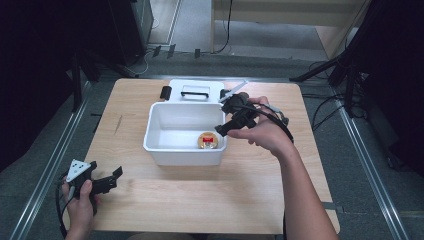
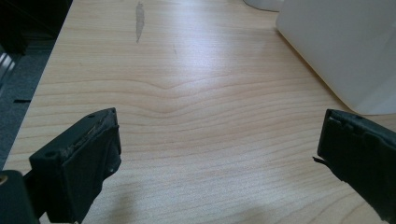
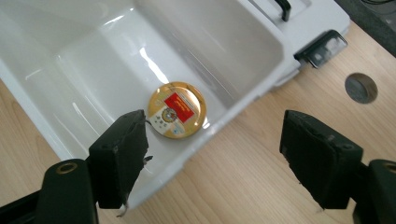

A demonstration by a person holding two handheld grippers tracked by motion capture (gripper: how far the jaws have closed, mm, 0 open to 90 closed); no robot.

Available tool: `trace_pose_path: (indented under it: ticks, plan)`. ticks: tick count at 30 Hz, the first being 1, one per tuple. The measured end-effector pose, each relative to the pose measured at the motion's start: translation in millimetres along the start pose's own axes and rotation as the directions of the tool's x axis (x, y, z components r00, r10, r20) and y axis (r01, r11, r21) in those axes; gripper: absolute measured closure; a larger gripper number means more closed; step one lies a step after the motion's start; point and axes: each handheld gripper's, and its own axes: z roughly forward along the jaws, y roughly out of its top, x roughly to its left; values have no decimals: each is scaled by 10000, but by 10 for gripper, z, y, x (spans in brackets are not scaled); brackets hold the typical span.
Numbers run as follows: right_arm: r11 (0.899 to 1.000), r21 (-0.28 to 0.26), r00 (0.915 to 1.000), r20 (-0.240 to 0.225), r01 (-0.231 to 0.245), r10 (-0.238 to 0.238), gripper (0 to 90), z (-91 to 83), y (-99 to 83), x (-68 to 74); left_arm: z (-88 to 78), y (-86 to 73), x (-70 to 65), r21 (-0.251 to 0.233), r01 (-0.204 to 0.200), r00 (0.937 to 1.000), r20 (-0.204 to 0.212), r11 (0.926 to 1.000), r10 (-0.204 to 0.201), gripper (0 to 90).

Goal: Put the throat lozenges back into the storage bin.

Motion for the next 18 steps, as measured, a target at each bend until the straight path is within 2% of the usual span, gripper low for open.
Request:
trace_pose_path:
  ticks: [1,2,3,4,9,10,11,18]
  plan:
    - [9999,-94,9999,89,-86,87,237,-29,-84,-57,1,0,0,3,-1,10000,13,10000,1,0]
    - [9999,-94,9999,89,-86,87,237,-29,-84,-57,0,-1,-1,-1,-4,10000,5,10000,4,0]
    - [9996,-135,9996,139,-257,259,235,-60,-173,-107,1,-1,-4,-1,0,10000,-5,10000,0,0]
    - [9996,-135,9996,139,-257,259,235,-60,-173,-107,1,-1,-4,-1,0,10000,-5,10000,0,0]
    - [9972,-235,9968,355,-705,713,231,-119,-434,-242,-1,-3,-5,-17,2,10000,-9,10000,-2,0]
    - [9972,-235,9968,355,-705,713,231,-119,-434,-242,-2,-2,-5,-9,0,10000,-14,10000,0,0]
    - [9965,-204,9957,423,-816,824,228,-122,-531,-279,-1,-2,-6,-4,0,10000,-17,10000,0,0]
    - [9941,-170,9922,620,-1073,1081,217,-112,-761,-355,-3,-3,-6,-28,0,10000,-18,10000,0,0]
